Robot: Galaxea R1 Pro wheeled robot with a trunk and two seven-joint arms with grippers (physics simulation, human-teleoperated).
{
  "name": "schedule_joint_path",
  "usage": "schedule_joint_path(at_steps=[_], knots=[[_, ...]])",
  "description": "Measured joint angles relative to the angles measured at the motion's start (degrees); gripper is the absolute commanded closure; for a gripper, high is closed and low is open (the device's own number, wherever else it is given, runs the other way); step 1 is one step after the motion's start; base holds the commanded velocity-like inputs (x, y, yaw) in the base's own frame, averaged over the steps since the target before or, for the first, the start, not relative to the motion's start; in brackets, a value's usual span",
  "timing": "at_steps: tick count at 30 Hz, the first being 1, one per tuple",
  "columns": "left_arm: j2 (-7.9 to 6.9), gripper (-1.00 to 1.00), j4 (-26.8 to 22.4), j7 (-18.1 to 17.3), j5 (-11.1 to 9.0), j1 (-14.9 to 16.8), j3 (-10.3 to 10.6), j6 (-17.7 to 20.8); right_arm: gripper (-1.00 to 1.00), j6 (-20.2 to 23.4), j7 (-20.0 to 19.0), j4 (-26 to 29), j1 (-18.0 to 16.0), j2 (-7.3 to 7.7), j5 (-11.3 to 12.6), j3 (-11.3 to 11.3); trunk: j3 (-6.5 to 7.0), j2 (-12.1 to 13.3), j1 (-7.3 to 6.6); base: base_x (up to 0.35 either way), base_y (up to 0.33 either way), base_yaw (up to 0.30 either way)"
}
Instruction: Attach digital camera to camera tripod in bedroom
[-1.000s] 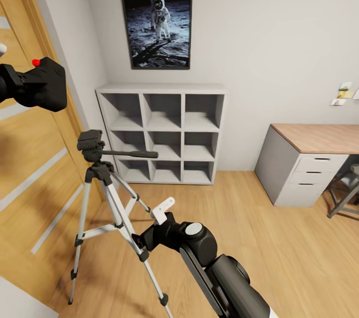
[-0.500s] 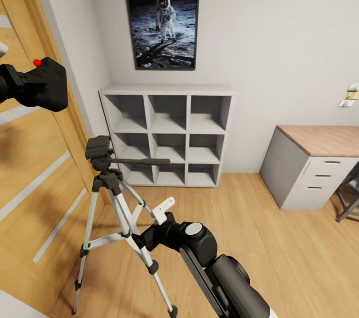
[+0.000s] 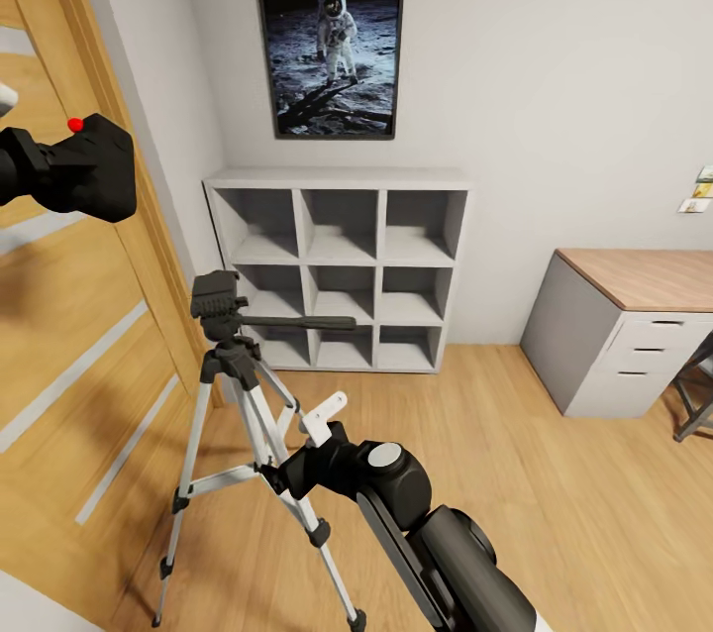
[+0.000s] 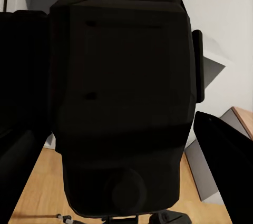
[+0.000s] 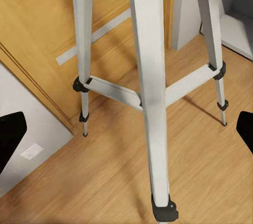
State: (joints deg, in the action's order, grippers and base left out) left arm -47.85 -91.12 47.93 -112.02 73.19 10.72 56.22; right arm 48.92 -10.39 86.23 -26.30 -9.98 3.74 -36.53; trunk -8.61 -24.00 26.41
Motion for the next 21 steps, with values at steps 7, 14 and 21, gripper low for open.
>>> schedule_joint_path(at_steps=[7,14,21], knots=[[0.07,1.0,0.0,0.0,0.0,0.0,0.0,0.0,-1.0,0.0,0.0,0.0,0.0,0.0,0.0,0.0,0.0,0.0,0.0,0.0,0.004,0.0],[0.14,1.0,0.0,0.0,0.0,0.0,0.0,0.0,-1.0,0.0,0.0,0.0,0.0,0.0,0.0,0.0,0.0,0.0,-0.01,0.062,0.02,0.0],[0.18,1.0,0.0,-0.1,0.0,0.0,0.0,0.0,-1.0,0.0,0.0,-0.1,0.0,0.01,0.0,0.0,0.0,0.0,-0.02,0.219,0.128,0.0]])
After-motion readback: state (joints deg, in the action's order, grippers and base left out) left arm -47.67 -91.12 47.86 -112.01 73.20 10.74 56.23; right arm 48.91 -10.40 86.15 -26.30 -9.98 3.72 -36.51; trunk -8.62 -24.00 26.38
